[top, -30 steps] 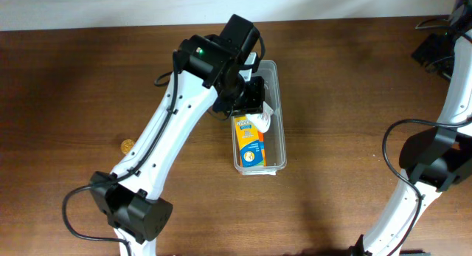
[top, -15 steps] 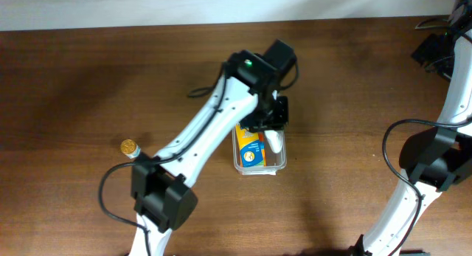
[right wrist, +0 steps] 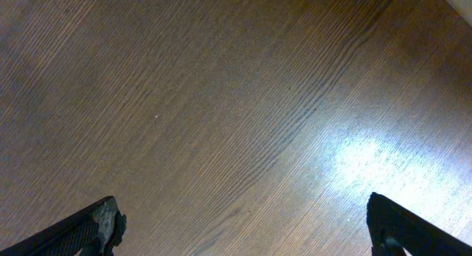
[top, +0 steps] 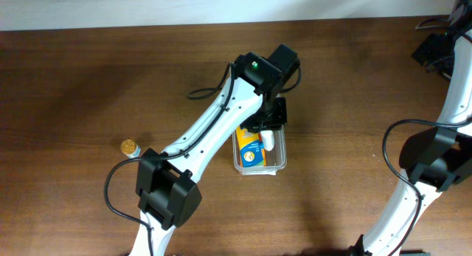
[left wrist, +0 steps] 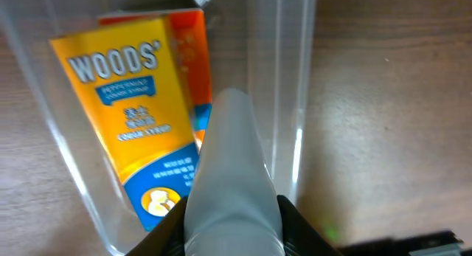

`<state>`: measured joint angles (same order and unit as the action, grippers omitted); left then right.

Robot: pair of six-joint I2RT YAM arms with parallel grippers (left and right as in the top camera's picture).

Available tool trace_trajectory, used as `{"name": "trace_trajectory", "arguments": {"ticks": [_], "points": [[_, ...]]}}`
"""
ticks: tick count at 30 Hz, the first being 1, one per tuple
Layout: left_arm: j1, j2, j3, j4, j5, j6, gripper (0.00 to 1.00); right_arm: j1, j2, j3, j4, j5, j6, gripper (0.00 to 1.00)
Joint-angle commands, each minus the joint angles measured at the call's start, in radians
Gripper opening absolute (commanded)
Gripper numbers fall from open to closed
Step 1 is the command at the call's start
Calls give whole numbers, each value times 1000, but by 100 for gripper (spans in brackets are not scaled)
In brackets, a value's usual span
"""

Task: Pack container
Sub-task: 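Lower the spray bottle into the container's lower right corner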

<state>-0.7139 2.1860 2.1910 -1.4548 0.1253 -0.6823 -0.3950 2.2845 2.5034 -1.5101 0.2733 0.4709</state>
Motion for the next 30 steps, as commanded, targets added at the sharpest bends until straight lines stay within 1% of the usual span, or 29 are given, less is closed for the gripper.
{"name": "trace_trajectory", "arguments": {"ticks": [1, 6, 12, 30], "points": [[3, 6, 22, 3, -60, -13, 21, 1, -4, 0, 0, 19, 5, 98], [1, 25, 22, 12, -63, -9, 21, 1, -4, 0, 0, 19, 5, 98], [-13, 27, 22, 60, -62, -2, 21, 1, -4, 0, 0, 19, 5, 98], [-51, 122, 22, 59, -25, -2, 22, 1, -4, 0, 0, 19, 5, 98]]}}
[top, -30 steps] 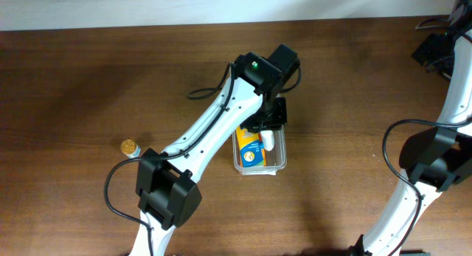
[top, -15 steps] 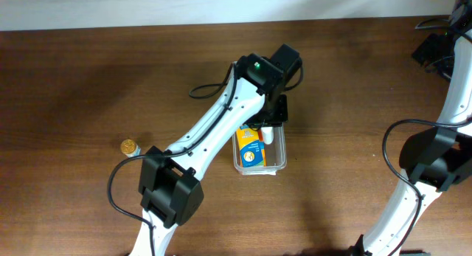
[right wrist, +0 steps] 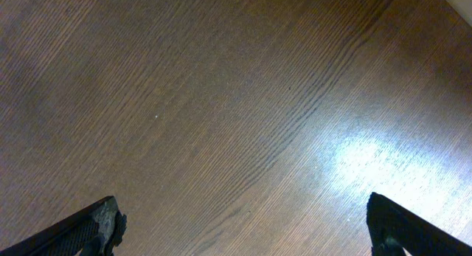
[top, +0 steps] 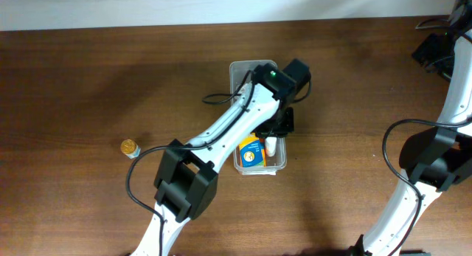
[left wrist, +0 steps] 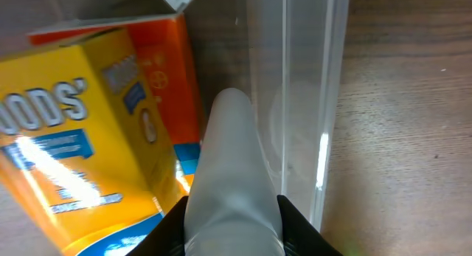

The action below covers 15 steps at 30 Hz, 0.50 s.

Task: Pack container
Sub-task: 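Lower the spray bottle into the container's lower right corner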

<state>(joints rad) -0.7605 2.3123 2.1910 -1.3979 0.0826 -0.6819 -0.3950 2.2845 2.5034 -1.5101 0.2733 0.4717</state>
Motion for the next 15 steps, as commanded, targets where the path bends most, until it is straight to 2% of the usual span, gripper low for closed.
{"name": "trace_trajectory", "arguments": {"ticks": [1, 15], "points": [[-5, -5, 22, 2, 16, -3, 22, 1, -4, 0, 0, 19, 4, 98], [-5, 20, 22, 2, 10, -3, 22, 1, -4, 0, 0, 19, 4, 98]]}}
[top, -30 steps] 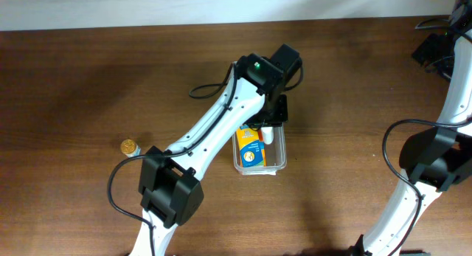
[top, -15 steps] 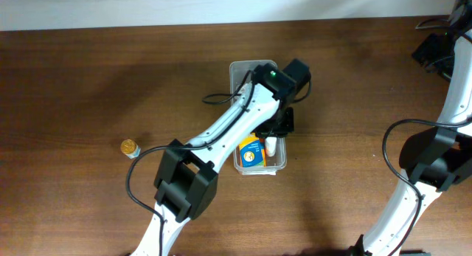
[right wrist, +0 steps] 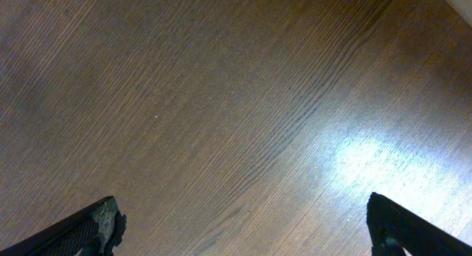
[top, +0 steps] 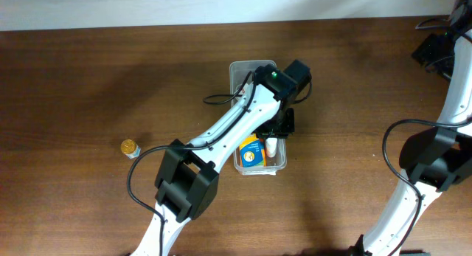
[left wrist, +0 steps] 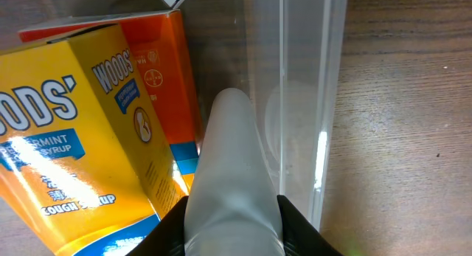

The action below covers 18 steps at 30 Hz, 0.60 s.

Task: Pack container
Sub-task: 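Lower the spray bottle into the container's lower right corner, then open the left gripper and swing it back left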

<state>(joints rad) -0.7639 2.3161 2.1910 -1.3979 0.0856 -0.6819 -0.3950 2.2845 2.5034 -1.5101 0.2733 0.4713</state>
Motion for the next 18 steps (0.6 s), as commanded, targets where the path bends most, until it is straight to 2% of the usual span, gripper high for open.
{"name": "trace_trajectory", "arguments": {"ticks": [1, 3, 4, 5, 14, 18], "points": [[-2, 16, 22, 2, 8, -3, 23, 1, -4, 0, 0, 19, 4, 98], [-2, 16, 22, 2, 7, -3, 26, 1, -4, 0, 0, 19, 4, 98], [-2, 16, 22, 2, 7, -3, 35, 1, -4, 0, 0, 19, 4, 98], [-2, 16, 22, 2, 7, -3, 37, 1, -4, 0, 0, 19, 4, 98], [-1, 16, 22, 2, 16, -3, 39, 1, -4, 0, 0, 19, 4, 98], [4, 16, 29, 2, 23, -2, 43, 1, -4, 0, 0, 19, 4, 98]]}}
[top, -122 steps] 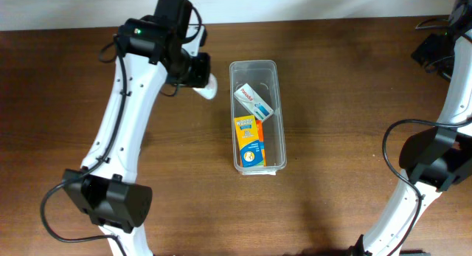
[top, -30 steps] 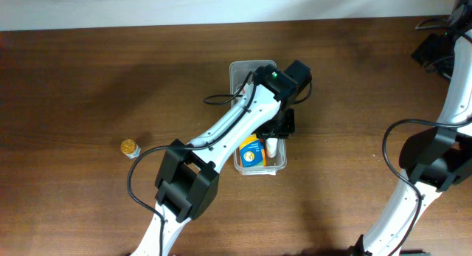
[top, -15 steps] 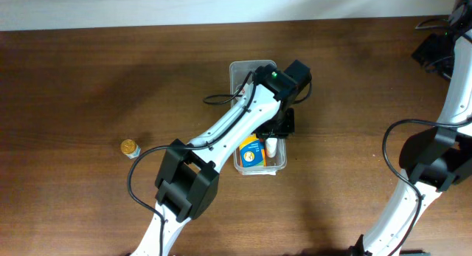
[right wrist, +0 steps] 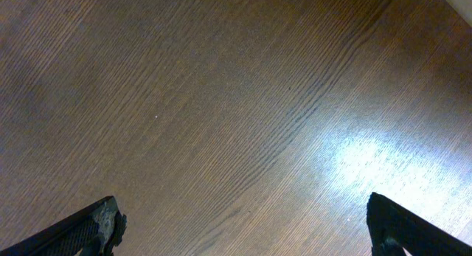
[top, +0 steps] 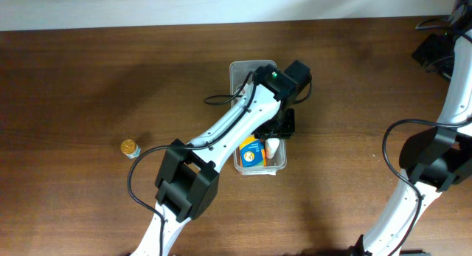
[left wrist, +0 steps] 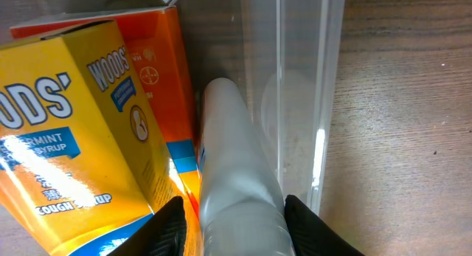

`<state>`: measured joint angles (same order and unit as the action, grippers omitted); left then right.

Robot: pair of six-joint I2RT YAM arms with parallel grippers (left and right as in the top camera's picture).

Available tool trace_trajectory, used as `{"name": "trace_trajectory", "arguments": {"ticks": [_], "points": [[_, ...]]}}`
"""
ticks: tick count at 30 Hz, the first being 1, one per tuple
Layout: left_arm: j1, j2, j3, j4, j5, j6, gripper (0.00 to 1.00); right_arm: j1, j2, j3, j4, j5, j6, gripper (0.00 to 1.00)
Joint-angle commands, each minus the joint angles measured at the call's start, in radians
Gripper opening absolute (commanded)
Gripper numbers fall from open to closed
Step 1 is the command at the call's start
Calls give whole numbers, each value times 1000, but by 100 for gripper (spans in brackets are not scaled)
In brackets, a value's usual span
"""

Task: Pack container
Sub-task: 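Open the left gripper and swing it back left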

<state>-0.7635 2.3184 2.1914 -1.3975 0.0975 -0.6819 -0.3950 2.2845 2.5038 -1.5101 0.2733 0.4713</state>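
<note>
The clear plastic container [top: 279,166] sits mid-table, its wall [left wrist: 295,79] seen close in the left wrist view. Inside it lies a yellow-orange Woods' cough syrup box [left wrist: 81,130] [top: 251,151]. A white tube [left wrist: 236,175] [top: 272,147] rests between that box and the right wall. My left gripper [left wrist: 236,226] [top: 279,127] reaches into the container astride the tube, jaws parted, with a gap at the left finger. At the far right my right gripper [right wrist: 243,226] hangs open over bare wood.
A clear lid or tray [top: 247,70] lies just behind the container, partly under the left arm. A small gold-capped jar [top: 130,147] stands at the left. Dark cables and gear [top: 435,46] crowd the far right corner. The table [top: 88,79] is brown wood.
The left gripper's fingers stand wider apart than 0.6 s ago and no longer pinch the white tube, which now rests tilted slightly left against the box. The right arm is unchanged.
The left gripper, shut on the white tube, was over the container beside the cough syrup box. Then it stood lower, with the tube between box and right wall, and stayed there. Now its jaws have parted, leaving the tube in the container.
</note>
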Motion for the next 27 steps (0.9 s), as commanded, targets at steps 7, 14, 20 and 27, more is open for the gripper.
{"name": "trace_trajectory", "arguments": {"ticks": [7, 14, 20, 27], "points": [[44, 13, 159, -10, 10, 2, 44, 1, -4, 0, 0, 19, 4, 98], [96, 13, 337, -51, 6, 48, 45, 1, -4, 0, 0, 19, 4, 99], [192, 13, 509, -224, -162, 46, 65, 1, -4, 0, 0, 19, 4, 98], [372, 8, 539, -290, -47, 54, 99, 1, -4, 0, 0, 19, 4, 98]]}}
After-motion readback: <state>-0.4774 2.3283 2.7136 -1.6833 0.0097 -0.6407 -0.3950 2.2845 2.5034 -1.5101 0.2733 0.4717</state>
